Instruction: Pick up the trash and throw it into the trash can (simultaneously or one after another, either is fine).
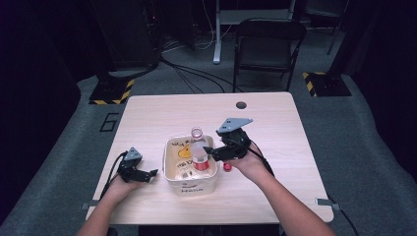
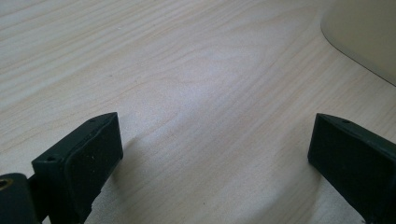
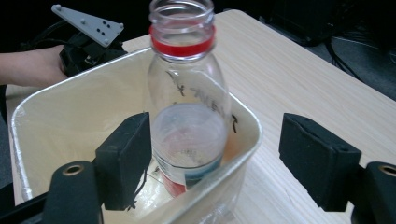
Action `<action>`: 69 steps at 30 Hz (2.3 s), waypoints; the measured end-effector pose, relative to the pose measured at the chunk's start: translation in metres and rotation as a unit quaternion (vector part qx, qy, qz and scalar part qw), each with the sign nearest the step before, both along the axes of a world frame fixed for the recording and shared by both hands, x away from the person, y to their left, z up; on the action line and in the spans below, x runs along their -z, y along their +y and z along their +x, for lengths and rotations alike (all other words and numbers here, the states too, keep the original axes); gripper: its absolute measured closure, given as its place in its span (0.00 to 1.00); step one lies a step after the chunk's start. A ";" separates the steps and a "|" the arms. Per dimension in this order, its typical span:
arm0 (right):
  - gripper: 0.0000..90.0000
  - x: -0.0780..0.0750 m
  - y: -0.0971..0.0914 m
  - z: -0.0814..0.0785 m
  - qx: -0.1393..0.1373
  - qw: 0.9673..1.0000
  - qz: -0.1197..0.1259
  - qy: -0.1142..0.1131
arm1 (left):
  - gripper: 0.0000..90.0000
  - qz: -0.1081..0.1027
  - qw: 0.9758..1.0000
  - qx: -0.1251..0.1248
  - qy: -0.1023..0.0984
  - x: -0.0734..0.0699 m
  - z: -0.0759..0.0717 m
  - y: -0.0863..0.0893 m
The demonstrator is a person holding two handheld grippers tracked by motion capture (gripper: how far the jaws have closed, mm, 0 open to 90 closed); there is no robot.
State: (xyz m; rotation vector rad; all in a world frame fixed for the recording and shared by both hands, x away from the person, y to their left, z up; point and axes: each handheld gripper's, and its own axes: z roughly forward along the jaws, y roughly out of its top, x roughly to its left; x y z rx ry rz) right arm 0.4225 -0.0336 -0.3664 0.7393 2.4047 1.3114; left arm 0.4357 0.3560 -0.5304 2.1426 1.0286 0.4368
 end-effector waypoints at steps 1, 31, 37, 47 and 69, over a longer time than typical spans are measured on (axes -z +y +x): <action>0.29 -0.001 -0.003 0.000 0.004 1.000 0.003 -0.001 | 0.03 0.000 1.000 0.001 0.001 0.000 0.000 0.000; 0.41 0.024 -0.062 0.001 0.075 0.997 0.003 -0.002 | 0.03 -0.001 1.000 0.000 -0.002 0.000 0.001 -0.001; 0.43 0.033 -0.066 0.002 0.081 0.997 0.000 0.005 | 0.03 -0.001 1.000 0.000 -0.002 0.000 0.001 -0.001; 0.47 0.050 -0.072 0.002 0.087 0.996 -0.001 0.011 | 0.03 -0.001 1.000 0.000 -0.002 0.000 0.001 -0.001; 0.49 0.100 -0.074 0.006 0.089 0.995 0.003 0.044 | 0.03 0.002 1.000 0.002 0.000 0.000 0.001 0.000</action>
